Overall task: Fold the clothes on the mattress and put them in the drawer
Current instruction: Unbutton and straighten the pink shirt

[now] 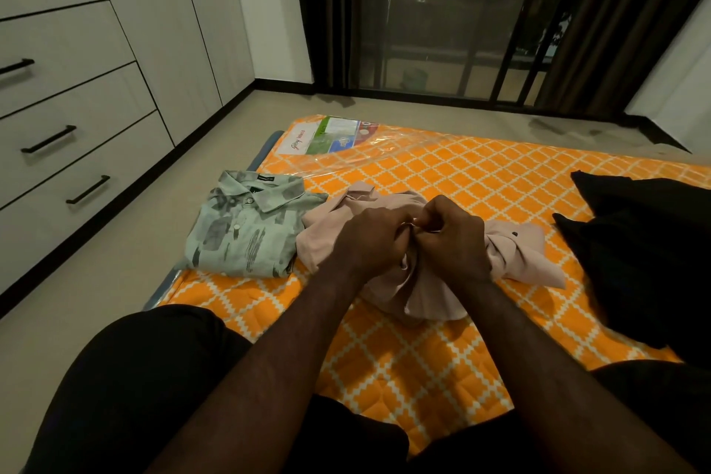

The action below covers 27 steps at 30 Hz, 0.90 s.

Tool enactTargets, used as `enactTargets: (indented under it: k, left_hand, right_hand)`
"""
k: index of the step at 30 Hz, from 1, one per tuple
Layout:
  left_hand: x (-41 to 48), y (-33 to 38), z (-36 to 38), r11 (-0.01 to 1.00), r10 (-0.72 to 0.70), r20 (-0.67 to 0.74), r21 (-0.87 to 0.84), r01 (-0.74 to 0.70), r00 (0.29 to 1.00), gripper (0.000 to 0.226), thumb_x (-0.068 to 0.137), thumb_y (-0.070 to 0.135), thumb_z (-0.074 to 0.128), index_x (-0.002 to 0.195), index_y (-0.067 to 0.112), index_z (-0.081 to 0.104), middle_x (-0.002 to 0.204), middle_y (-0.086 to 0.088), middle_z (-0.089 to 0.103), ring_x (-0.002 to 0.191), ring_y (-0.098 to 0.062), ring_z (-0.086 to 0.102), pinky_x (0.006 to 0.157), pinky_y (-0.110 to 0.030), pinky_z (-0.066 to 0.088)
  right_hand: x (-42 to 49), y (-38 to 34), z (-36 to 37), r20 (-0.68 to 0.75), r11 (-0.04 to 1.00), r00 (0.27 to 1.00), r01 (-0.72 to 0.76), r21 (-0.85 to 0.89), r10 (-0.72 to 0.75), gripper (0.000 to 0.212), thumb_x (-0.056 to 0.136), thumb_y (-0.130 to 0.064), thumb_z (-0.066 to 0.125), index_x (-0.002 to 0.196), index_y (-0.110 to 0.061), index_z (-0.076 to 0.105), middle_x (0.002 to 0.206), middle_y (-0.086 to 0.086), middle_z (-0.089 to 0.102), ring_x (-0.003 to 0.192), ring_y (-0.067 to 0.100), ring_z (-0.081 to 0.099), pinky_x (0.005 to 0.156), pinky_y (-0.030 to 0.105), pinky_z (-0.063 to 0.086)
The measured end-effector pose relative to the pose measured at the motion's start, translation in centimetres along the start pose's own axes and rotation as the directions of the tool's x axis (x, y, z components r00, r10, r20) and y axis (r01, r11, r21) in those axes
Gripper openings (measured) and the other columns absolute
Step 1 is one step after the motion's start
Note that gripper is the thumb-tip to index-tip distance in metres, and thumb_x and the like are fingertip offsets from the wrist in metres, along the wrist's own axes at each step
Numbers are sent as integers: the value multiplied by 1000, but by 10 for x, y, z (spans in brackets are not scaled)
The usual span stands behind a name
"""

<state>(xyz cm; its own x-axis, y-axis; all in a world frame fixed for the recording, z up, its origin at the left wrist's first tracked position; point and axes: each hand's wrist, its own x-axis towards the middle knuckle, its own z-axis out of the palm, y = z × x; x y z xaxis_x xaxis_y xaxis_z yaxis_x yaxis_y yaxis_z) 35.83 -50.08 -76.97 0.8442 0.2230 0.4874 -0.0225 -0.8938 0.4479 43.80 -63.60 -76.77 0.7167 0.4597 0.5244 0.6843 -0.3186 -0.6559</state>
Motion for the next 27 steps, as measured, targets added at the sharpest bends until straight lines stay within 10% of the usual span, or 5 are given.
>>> enactTargets:
  k: [16,21,27]
  left_hand:
    - [-2,13,-3,971,161,-64,187,-147,985,13,84,19,66,94,11,68,72,-10,68,57,-34,61,46,-27,32]
    - [-2,14,-1,929,203,38,307,-205,978,19,73,14,79,74,12,60,66,-7,65,52,-32,60,48,-25,23]
    - [-3,14,1,961,138,8,243,-135,990,9,87,17,68,91,10,67,82,-11,69,69,-36,65,54,-30,27]
  right_hand:
    - [-4,0,0,-33,999,998,-49,23,50,20,73,0,70,71,-12,55,62,-2,57,62,17,58,58,35,44]
    - [-4,9,0,-11,991,993,-119,53,120,22,74,-1,74,71,-12,55,64,-3,61,66,7,59,55,12,36]
    - [-4,6,-1,37,1000,999,14,25,-15,21,76,0,68,73,-11,50,63,0,52,62,23,52,58,38,41]
